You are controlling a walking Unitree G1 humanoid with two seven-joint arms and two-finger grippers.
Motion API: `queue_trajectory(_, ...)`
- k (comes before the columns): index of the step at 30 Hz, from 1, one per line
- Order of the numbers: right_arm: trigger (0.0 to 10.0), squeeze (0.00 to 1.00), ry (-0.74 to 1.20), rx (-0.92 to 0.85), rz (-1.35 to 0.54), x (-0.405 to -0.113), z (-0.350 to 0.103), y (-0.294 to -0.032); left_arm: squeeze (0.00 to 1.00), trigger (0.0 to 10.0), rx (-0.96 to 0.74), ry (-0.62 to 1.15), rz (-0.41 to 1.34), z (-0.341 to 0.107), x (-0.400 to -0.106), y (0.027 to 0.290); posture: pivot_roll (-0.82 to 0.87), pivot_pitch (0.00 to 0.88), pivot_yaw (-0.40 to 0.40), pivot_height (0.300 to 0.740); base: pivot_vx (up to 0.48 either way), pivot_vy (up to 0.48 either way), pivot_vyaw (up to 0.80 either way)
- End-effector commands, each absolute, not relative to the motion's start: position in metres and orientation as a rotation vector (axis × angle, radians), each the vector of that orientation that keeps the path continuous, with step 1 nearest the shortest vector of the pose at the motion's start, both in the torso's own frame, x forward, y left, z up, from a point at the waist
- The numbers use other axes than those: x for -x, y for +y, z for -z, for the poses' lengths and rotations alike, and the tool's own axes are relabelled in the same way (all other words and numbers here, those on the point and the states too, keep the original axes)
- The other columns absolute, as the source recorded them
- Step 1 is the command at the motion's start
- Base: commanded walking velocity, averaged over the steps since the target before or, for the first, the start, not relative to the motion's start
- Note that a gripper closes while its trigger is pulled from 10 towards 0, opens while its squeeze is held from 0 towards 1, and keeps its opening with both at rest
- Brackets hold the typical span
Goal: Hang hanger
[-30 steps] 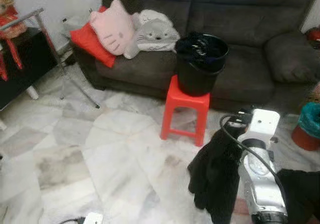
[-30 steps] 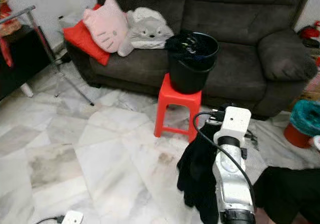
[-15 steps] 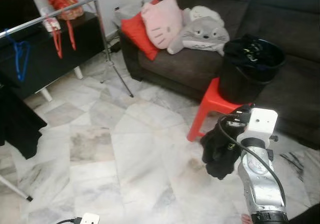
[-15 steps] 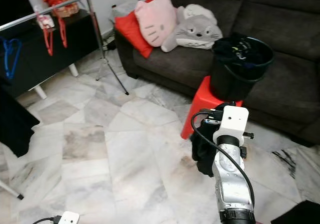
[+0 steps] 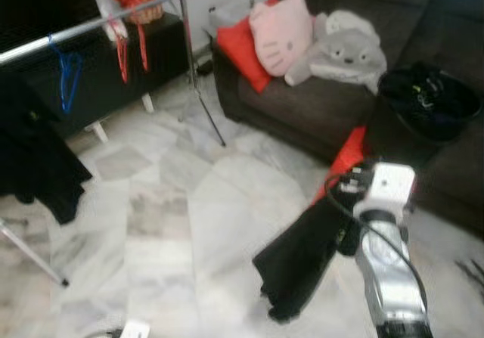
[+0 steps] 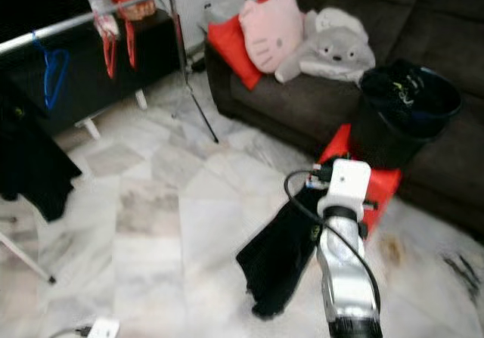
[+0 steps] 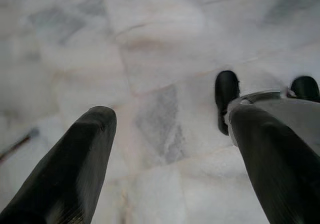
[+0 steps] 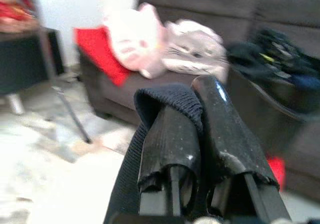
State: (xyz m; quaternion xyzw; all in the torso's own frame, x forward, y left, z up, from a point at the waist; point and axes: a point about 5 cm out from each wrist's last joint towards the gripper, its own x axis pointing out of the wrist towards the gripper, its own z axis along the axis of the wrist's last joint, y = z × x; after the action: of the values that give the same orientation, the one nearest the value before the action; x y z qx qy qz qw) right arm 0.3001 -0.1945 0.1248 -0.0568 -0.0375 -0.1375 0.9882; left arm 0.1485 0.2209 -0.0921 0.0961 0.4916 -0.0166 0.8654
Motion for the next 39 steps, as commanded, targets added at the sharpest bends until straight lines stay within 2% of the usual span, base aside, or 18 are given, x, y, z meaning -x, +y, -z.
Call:
queue_trajectory(1,10.0,0.0,-0.098,0.117,0.286,-0.3,-0.13,-0.198,0.0,10.0,-0.186,1.079,0.032,0.098,-0.134,0.22,-0.14,0.0,-0.001,0.74,0.0,0.0,0.79)
queue_trajectory(10,10.0,0.0,-0.1,0.118,0.287,-0.3,-0.13,-0.199,0.0,10.0,-0.185,1.085,0.026,0.099,-0.129,0.222,-0.14,0.0,-0.004,0.74,0.0,0.0,0.8)
queue_trajectory(17,10.0,0.0,-0.097,0.118,0.293,-0.3,-0.129,-0.201,0.0,10.0,-0.178,1.083,0.028,0.101,-0.129,0.214,-0.14,0.0,-0.008,0.74,0.0,0.0,0.8)
queue_trajectory(23,10.0,0.0,-0.092,0.093,0.313,-0.3,-0.128,-0.204,0.0,10.0,-0.168,1.072,0.028,0.1,-0.136,0.207,-0.13,0.0,-0.013,0.74,0.0,0.0,0.0)
queue_trajectory(39,10.0,0.0,-0.091,0.078,0.313,-0.301,-0.129,-0.203,0.0,10.0,-0.139,1.035,0.008,0.096,-0.144,0.209,-0.13,0.0,-0.018,0.74,0.0,0.0,0.0)
